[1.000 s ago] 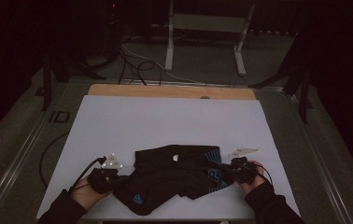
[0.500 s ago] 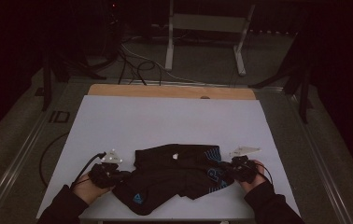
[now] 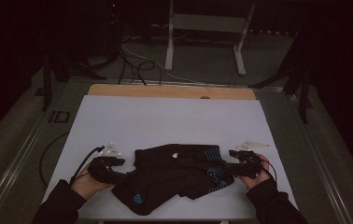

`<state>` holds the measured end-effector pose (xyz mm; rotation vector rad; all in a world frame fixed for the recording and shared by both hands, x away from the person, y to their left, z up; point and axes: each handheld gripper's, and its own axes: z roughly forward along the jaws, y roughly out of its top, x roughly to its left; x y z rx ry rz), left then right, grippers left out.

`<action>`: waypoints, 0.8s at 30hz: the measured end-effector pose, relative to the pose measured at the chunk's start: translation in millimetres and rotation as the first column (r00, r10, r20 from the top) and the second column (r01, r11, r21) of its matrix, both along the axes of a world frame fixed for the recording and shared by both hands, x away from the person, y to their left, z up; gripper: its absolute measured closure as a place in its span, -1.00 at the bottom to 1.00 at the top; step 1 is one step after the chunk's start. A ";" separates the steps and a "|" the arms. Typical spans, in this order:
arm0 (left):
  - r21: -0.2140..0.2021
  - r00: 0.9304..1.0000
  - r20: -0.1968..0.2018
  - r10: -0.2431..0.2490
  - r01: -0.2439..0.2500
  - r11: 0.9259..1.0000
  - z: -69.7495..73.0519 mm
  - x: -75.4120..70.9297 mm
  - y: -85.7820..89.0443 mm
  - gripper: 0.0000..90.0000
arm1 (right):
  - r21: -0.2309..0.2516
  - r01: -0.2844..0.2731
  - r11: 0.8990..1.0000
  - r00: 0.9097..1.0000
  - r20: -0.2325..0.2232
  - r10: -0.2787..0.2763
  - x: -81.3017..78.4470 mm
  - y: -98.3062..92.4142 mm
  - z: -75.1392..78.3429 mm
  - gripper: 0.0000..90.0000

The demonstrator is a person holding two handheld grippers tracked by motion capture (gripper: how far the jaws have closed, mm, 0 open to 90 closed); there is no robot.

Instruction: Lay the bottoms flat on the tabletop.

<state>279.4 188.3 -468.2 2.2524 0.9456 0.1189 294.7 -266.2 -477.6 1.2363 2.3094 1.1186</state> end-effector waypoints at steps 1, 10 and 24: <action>-0.005 1.000 -0.001 0.000 0.000 1.000 1.0 1.4 -0.7 -0.56 | 0.014 -0.022 1.000 1.000 0.006 0.022 1.9 -1.2 1.8 -0.52; -0.049 0.997 0.040 0.060 -0.058 0.997 5.9 18.6 -5.7 -0.93 | 0.098 -0.096 0.991 0.994 0.071 0.089 23.5 3.0 12.4 -0.62; -0.074 0.982 -0.067 0.176 -0.181 0.981 -13.4 50.9 -7.7 -0.78 | 0.090 -0.037 0.995 0.998 -0.038 0.041 45.0 1.8 -13.7 -0.65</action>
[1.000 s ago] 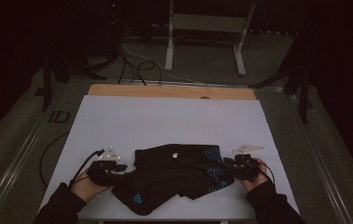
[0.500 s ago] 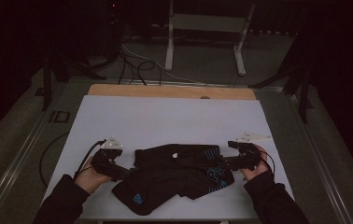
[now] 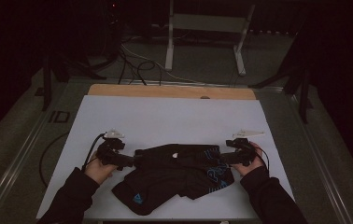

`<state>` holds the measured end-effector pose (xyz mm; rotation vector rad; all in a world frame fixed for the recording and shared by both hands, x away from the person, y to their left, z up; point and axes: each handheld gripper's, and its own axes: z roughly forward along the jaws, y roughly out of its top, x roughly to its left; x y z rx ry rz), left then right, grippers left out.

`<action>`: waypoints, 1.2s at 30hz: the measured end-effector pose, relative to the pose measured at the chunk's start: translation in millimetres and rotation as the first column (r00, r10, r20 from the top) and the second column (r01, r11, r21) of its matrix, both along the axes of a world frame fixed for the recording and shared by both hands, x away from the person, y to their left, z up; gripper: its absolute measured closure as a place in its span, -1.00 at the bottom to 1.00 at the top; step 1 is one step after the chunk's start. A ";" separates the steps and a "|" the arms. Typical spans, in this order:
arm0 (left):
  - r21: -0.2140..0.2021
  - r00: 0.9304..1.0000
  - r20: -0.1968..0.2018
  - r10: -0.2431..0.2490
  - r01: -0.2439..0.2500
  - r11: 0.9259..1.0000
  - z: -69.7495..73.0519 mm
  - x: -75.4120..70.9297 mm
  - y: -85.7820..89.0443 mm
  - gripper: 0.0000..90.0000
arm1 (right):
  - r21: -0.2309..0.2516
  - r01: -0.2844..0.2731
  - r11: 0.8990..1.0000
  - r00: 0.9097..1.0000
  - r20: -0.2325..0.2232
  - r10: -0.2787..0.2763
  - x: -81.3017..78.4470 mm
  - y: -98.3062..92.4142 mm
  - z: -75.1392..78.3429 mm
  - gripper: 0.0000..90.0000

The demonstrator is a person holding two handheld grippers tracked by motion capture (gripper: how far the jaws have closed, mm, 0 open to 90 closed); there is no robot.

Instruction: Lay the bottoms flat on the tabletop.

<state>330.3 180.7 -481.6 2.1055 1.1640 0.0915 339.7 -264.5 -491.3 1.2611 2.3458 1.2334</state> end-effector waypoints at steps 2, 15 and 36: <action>-0.020 1.000 -0.029 0.009 -0.010 1.000 -4.5 3.8 0.0 -0.64 | 0.009 0.003 1.000 1.000 -0.015 -0.003 1.6 -0.7 -3.0 -0.60; -0.126 0.992 -0.129 -0.012 -0.005 0.992 -26.4 18.8 -1.9 -0.02 | -0.043 0.004 0.999 0.995 -0.102 -0.008 10.4 2.5 -27.7 -0.16; -0.160 1.000 0.011 0.003 -0.001 0.987 -6.4 24.0 5.9 0.85 | -0.044 0.057 0.997 0.998 -0.015 -0.057 11.6 -5.4 -6.2 0.85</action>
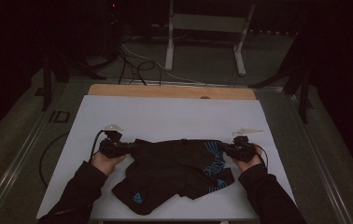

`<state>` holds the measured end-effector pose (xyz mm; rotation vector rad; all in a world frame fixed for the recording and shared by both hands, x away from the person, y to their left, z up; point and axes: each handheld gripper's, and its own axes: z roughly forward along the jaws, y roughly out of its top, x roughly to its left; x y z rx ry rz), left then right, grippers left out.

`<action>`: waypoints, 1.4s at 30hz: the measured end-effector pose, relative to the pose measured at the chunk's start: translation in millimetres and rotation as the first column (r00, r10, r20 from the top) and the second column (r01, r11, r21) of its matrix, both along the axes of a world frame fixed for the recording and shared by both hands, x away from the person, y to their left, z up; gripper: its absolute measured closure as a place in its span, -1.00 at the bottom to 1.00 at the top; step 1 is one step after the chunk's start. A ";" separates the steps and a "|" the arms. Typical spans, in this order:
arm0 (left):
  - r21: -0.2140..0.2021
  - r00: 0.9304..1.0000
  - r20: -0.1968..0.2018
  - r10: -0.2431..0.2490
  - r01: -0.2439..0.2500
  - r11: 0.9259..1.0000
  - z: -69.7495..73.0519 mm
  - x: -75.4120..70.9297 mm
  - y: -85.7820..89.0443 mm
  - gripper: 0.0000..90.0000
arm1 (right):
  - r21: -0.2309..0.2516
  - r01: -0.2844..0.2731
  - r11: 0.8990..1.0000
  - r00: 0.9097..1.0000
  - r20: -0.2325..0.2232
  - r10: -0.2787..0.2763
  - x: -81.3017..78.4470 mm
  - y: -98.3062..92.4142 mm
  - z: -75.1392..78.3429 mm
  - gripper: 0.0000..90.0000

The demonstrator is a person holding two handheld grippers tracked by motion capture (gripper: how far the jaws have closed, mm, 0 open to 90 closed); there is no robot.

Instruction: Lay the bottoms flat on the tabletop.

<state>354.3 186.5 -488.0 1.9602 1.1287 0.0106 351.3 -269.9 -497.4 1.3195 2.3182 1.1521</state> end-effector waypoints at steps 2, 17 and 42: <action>-0.003 1.000 0.009 0.002 -0.002 1.000 2.1 1.7 0.7 0.85 | 0.002 0.002 1.000 1.000 0.018 -0.003 1.2 -0.6 3.6 0.85; 0.018 0.982 0.186 0.046 -0.050 0.999 36.5 20.6 2.4 0.85 | 0.081 0.037 0.996 0.992 0.120 -0.046 28.5 1.8 44.7 0.85; 0.101 0.961 0.231 0.152 -0.179 0.979 24.4 86.9 -2.7 0.85 | 0.034 0.167 0.985 0.982 0.089 -0.169 85.8 30.3 32.9 0.85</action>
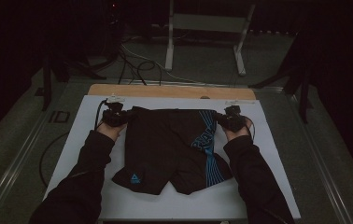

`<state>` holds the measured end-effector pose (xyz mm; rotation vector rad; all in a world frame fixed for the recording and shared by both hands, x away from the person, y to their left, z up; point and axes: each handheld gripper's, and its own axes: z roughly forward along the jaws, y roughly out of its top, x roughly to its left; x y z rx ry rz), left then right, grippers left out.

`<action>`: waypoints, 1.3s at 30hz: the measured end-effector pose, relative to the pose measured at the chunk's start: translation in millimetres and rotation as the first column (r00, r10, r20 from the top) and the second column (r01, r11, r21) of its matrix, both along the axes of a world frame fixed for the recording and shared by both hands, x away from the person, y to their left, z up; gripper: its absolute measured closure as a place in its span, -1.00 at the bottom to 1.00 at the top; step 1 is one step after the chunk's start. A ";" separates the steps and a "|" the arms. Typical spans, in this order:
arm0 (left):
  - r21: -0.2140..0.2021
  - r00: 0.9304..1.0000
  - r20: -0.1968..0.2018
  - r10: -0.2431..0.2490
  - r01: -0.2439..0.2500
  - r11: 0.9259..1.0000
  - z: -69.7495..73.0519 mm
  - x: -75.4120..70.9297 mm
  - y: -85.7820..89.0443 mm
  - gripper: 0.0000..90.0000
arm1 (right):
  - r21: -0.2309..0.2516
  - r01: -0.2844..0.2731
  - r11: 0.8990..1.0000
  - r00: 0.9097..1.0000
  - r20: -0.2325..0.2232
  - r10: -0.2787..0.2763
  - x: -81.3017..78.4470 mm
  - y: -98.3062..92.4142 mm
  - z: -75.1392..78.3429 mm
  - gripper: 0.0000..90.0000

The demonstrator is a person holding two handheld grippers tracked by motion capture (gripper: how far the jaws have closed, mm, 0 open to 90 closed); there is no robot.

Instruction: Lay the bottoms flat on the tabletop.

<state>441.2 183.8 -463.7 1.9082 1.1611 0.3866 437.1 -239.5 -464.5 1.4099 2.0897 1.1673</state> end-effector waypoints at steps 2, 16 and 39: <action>-0.002 1.000 0.006 0.014 -0.014 1.000 1.4 3.8 -1.0 0.85 | -0.002 0.009 1.000 1.000 0.001 -0.009 4.4 1.9 -0.1 0.85; -0.025 0.998 -0.059 0.008 -0.009 1.000 -6.6 16.2 -5.3 0.75 | 0.011 0.033 0.999 0.999 -0.033 -0.033 20.0 7.3 -11.2 0.63; -0.097 0.987 -0.056 -0.150 0.144 0.985 0.5 -10.6 -15.7 -0.95 | 0.072 -0.077 0.994 0.997 0.026 0.076 -7.2 3.9 -3.2 -0.70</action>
